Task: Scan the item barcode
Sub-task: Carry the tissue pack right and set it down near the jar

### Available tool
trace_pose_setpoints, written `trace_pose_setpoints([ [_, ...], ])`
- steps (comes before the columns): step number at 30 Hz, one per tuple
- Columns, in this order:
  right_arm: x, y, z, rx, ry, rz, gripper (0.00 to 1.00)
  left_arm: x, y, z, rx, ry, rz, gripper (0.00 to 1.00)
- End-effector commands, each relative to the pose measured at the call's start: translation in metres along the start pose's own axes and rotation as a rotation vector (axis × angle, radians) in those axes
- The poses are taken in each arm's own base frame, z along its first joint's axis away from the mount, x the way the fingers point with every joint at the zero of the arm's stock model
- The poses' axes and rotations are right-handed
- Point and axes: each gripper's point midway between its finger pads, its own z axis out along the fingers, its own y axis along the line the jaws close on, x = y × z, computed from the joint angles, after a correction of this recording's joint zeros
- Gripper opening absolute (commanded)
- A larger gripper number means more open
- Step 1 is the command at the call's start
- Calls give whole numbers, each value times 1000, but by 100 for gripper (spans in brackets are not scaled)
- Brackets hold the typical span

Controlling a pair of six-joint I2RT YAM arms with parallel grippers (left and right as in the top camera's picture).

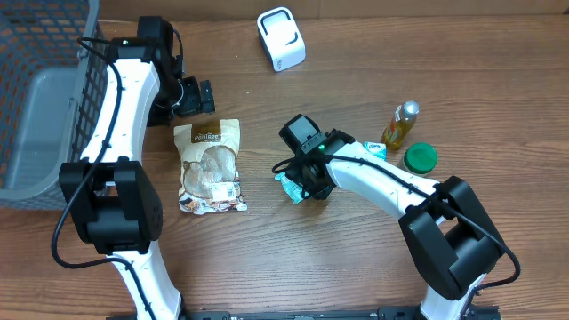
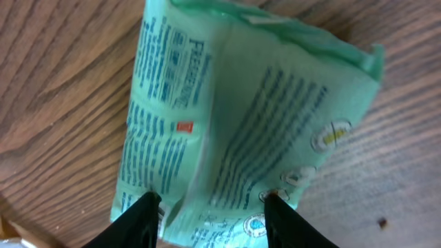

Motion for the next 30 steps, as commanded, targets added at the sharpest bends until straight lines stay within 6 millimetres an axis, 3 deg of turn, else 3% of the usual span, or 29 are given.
trace_pose_setpoints([
  [1,-6,-8,4,10,-56,9,41,-6,-2,-15,17,-41,2,100],
  [7,-14,-17,4,51,-102,-53,23,-6,-2,-15,16,-41,2,100],
  [14,-26,-20,2,76,-146,-181,17,-6,-2,-15,16,-41,2,100],
  [19,-43,-24,0,77,-155,-158,12,-6,-2,-15,16,-41,2,100],
  [22,-49,-16,-8,44,-101,-172,13,-6,-2,-15,16,-41,2,99],
  [28,-24,23,-30,-143,102,-339,18,-6,-2,-15,17,-41,2,100],
  [30,-17,25,-31,-152,116,-351,19,-6,-2,-15,16,-41,2,100],
])
